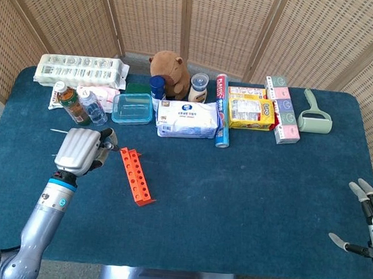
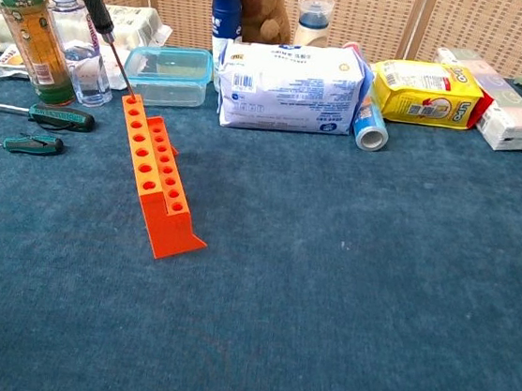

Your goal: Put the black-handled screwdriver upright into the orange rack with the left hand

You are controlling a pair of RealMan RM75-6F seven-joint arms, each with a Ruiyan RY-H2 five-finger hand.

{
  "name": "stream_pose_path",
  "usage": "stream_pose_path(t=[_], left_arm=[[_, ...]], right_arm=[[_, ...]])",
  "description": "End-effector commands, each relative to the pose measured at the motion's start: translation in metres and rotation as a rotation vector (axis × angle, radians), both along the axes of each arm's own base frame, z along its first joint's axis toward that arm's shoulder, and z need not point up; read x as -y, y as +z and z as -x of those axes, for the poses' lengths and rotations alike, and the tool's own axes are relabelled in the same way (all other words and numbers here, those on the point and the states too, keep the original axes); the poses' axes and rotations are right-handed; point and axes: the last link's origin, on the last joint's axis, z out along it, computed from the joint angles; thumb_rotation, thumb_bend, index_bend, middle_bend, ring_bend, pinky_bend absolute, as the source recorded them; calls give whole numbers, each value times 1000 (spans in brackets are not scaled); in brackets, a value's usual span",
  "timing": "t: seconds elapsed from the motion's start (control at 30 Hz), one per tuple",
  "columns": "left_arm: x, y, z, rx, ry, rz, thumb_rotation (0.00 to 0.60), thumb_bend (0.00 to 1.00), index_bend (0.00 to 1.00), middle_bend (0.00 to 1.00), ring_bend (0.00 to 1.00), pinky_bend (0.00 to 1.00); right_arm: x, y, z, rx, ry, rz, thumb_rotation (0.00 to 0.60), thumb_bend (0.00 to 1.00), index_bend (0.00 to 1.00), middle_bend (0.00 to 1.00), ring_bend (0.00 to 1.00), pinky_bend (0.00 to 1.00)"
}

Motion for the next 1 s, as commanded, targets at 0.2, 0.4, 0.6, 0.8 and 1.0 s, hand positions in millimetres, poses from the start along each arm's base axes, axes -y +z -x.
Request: stream_pose_path(t=[0.2, 0.4, 0.6, 0.8, 1.0], left_arm=[[0, -2, 2, -6, 10, -4, 600, 499, 500, 996, 960, 973], [-1, -3, 5, -8, 19, -4, 600, 497, 499, 996, 960, 973], [-2, -6, 5, -7, 20, 3, 600, 497, 499, 996, 960, 973], [-4, -7, 5, 2, 29, 0, 600, 497, 499, 996, 960, 973], [-14, -9, 14, 1, 58, -15, 600, 497, 499, 996, 960, 973]], right_arm=[[0, 1, 0, 4, 0, 2, 600, 51, 55, 0, 0, 0], [0, 1, 1, 5, 0, 2, 600, 51, 55, 0, 0, 0], [0, 1, 0, 5, 1, 3, 600, 51, 55, 0, 0, 0], [0, 2, 1, 8, 1, 4, 600, 51, 55, 0, 0, 0], [0, 2, 1, 8, 0, 3, 600, 51, 55, 0, 0, 0]])
